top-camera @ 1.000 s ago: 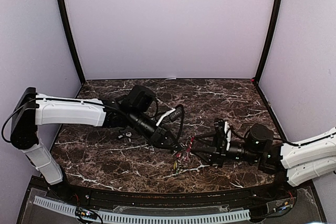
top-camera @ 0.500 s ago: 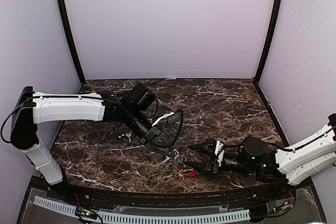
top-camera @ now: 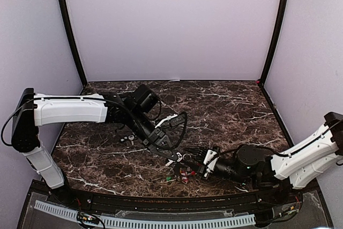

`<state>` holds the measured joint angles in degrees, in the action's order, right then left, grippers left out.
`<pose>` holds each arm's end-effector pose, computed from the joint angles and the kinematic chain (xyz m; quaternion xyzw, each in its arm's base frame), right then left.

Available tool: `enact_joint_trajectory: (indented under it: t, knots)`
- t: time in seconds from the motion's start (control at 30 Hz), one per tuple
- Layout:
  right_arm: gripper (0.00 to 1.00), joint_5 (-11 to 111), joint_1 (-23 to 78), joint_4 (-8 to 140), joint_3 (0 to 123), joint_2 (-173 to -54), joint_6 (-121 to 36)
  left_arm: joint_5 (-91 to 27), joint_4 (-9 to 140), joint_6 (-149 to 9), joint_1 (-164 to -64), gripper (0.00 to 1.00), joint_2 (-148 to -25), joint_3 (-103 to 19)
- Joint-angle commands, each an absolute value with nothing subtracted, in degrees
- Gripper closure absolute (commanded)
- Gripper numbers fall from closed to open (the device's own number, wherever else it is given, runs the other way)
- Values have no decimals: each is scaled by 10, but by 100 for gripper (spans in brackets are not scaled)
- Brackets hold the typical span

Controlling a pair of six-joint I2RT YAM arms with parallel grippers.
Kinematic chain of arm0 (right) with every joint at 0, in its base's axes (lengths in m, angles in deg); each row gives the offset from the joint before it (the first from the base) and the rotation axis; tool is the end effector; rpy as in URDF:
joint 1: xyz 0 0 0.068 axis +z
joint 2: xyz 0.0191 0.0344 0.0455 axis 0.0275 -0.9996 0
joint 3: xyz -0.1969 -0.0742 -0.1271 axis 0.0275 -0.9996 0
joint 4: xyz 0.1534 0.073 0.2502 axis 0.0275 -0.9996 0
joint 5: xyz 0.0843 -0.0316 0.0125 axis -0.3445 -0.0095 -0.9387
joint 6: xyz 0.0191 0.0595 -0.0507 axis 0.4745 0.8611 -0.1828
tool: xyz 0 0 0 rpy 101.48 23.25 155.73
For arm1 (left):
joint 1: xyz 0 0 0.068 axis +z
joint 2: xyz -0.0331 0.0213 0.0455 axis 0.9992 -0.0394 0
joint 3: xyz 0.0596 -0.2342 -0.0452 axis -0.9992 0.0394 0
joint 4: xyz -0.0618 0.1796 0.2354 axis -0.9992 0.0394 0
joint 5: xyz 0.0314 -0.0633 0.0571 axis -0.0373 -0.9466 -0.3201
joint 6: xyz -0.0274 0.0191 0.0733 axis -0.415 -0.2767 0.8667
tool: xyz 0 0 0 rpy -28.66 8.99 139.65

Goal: Remove the keys from the keyring

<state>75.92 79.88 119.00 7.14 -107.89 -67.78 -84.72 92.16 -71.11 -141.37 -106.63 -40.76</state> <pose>0.0684 0.3104 0.1379 -0.4750 0.5387 0.2615 0.6448 0.1885 -0.3584 0.2012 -0.4461 -0.6968 0.5616 0.0105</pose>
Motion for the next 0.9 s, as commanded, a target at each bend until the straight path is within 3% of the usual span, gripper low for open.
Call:
enact_joint_trajectory:
  t: [0.0,0.47,0.7,0.87]
  knots:
    - [67,793,807,1233,88,-1092,-699,-875,932,-711,-1412,100,-1064,-426]
    - [77,777,808,1243,100,-1111,-716,-884,934,-710,-1412,100,-1072,-425]
    - [99,784,808,1239,99,-1115,-713,-876,949,-693,-1412,100,-1068,-435]
    - [100,816,808,1228,92,-1101,-702,-853,985,-669,-1408,100,-1063,-444]
